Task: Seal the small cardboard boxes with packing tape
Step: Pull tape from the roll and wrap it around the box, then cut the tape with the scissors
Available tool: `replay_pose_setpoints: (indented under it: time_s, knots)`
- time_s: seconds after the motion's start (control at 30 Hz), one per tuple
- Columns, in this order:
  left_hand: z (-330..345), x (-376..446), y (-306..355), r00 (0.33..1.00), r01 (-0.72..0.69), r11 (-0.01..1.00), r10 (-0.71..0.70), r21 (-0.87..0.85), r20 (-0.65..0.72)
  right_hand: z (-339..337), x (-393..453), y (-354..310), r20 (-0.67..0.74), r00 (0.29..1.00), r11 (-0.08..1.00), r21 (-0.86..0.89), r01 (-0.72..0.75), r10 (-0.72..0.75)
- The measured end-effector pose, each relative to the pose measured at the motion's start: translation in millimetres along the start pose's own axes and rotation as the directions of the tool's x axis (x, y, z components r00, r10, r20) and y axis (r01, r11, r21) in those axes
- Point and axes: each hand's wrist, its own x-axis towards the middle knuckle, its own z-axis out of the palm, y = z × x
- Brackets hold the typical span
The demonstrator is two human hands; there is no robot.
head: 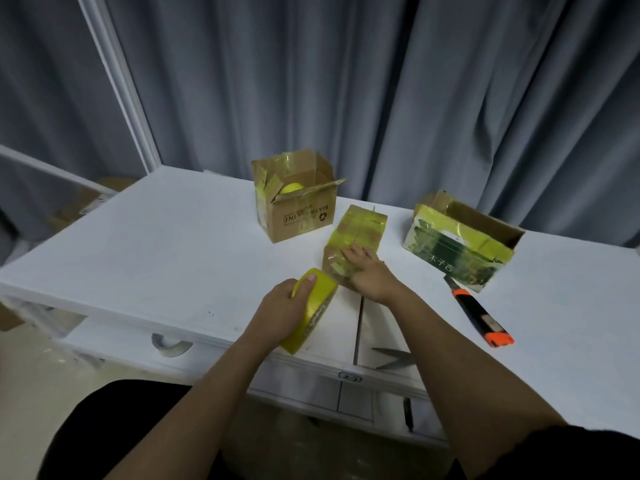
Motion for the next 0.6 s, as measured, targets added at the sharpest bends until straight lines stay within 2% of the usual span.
replay_pose_setpoints:
  time_s: [0.07, 0.1, 0.17, 0.23, 0.3, 0.37, 0.47, 0.5, 0.6]
  knots:
    - [-2, 1, 0, 1.0, 0.006, 1.0, -0.006, -0.007, -0.011, -6, -15, 0, -0.124, 0.992, 0.97, 0.232, 0.065, -0.037]
    - [-4, 2, -1, 1.0, 0.008, 1.0, -0.009, -0.013, -0.019, -8, -26, 2, -0.207, 0.977, 0.957, 0.27, 0.107, -0.051]
    - [-7, 3, -3, 0.999, 0.013, 1.0, -0.014, -0.017, -0.034, -8, -55, 12, -0.323, 0.945, 0.97, 0.214, 0.118, -0.044]
    - [-9, 4, -6, 0.999, 0.01, 1.0, -0.011, -0.014, -0.035, -1, -86, 31, -0.363, 0.932, 0.998, 0.056, 0.015, 0.006]
    - [-11, 4, -6, 0.999, 0.008, 1.0, -0.009, -0.018, -0.04, 3, -114, 50, -0.323, 0.941, 0.982, -0.12, -0.144, 0.098]
    - [-12, 4, -6, 0.999, 0.006, 0.999, -0.007, -0.041, -0.039, 7, -135, 64, -0.226, 0.951, 0.938, -0.225, -0.264, 0.213]
    - [-11, 2, -8, 0.999, 0.011, 0.999, -0.013, -0.049, -0.037, 12, -148, 75, 0.007, 0.956, 0.938, -0.197, -0.287, 0.294]
    - [-10, 1, -8, 0.999, 0.011, 0.999, -0.013, -0.053, -0.039, 13, -150, 77, 0.039, 0.957, 0.945, -0.175, -0.277, 0.288]
    - [-9, -1, -9, 0.999, 0.013, 0.998, -0.016, -0.068, -0.05, 14, -151, 81, -0.09, 0.971, 0.962, -0.143, -0.231, 0.22]
